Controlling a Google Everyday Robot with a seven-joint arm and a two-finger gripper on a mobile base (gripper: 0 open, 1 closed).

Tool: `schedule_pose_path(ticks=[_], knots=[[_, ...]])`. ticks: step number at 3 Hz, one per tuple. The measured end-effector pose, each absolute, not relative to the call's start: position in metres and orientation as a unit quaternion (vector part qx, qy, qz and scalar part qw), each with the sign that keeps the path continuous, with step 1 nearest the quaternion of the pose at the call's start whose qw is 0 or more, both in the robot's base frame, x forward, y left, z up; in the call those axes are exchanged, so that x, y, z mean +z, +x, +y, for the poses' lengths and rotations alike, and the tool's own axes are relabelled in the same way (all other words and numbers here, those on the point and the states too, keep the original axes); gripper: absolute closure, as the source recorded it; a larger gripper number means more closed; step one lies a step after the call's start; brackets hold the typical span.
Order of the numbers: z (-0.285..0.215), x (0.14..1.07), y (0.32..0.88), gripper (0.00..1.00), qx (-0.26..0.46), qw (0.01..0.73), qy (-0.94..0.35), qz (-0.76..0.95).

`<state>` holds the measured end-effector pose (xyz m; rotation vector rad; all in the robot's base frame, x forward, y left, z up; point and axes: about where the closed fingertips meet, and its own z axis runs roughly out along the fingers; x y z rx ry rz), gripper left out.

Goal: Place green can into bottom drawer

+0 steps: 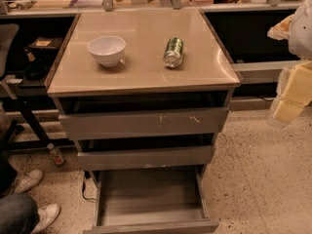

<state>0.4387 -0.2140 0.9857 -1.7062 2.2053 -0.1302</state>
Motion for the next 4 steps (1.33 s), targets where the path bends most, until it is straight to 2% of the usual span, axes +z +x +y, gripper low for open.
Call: schedule_pose_path(ticks=[2, 4], knots=[[-0.207, 0.981, 0.441, 0.0, -0.032, 0.185, -0.565, 0.803], [-0.171, 0.962, 0.495, 0.0, 0.011, 0.186, -0.489, 0.852]])
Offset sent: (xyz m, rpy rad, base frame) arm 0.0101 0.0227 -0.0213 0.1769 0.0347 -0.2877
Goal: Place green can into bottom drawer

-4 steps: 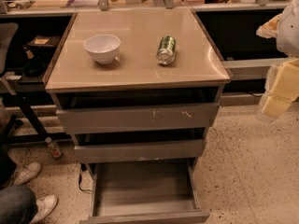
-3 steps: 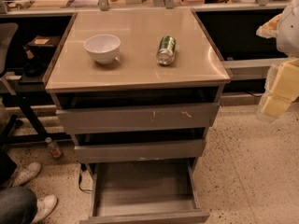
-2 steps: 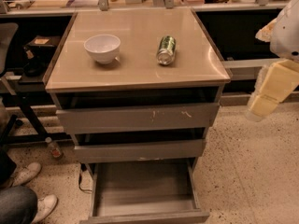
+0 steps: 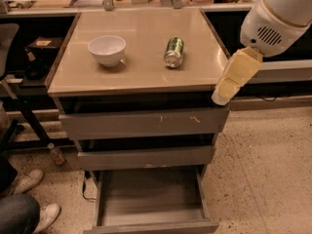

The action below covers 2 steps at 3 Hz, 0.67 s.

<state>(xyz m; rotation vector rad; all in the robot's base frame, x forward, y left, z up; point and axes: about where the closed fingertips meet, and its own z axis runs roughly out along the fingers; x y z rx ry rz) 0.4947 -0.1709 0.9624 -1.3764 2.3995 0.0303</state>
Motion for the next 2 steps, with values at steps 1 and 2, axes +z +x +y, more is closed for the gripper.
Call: schedule_pose_path(ticks=[1, 2], knots=[[-0.1686, 0.9617, 0.4963, 0.0, 0.013, 0.187, -0.486, 0.854], [-0.1652, 0.9595, 0.4977, 0.0, 0.009, 0.194, -0.486, 0.852]])
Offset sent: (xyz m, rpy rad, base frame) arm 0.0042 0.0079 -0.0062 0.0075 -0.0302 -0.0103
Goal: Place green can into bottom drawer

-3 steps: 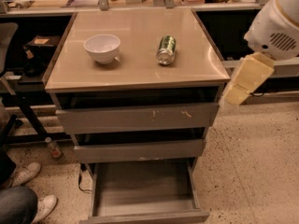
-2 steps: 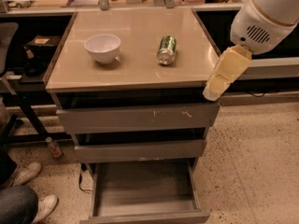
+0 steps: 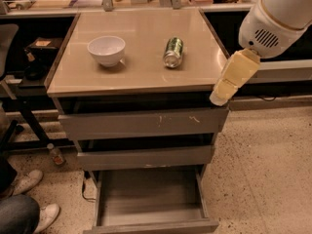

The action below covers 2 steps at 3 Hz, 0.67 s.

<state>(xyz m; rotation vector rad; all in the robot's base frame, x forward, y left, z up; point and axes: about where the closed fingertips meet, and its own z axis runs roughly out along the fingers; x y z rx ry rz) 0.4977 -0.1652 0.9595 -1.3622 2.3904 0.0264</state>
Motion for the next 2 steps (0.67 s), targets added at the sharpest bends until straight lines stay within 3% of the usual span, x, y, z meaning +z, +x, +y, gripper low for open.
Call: schedule_pose_path(ticks=[2], knots=[[-0.11, 0.96, 0.57, 0.0, 0.027, 0.226, -0.454, 0.861]])
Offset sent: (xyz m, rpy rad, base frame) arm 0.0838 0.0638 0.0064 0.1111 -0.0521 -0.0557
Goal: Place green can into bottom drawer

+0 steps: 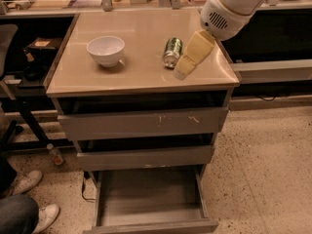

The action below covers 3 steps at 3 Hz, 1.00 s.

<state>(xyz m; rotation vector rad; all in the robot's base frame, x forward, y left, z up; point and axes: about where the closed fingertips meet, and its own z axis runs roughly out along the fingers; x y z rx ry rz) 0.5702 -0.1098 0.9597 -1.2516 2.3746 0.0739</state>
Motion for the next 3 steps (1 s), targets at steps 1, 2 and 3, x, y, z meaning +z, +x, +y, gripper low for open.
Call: schedule_pose_path(ticks=[1, 2, 3], knots=[[-0.11, 0.96, 0.57, 0.0, 0.027, 0.226, -0.454, 0.861], [-0.098, 0.959, 0.59, 0.0, 0.024, 0.224, -0.446, 0.866], [-0.076, 0.973, 0.64, 0.0, 0.002, 0.215, -0.458, 0.862]])
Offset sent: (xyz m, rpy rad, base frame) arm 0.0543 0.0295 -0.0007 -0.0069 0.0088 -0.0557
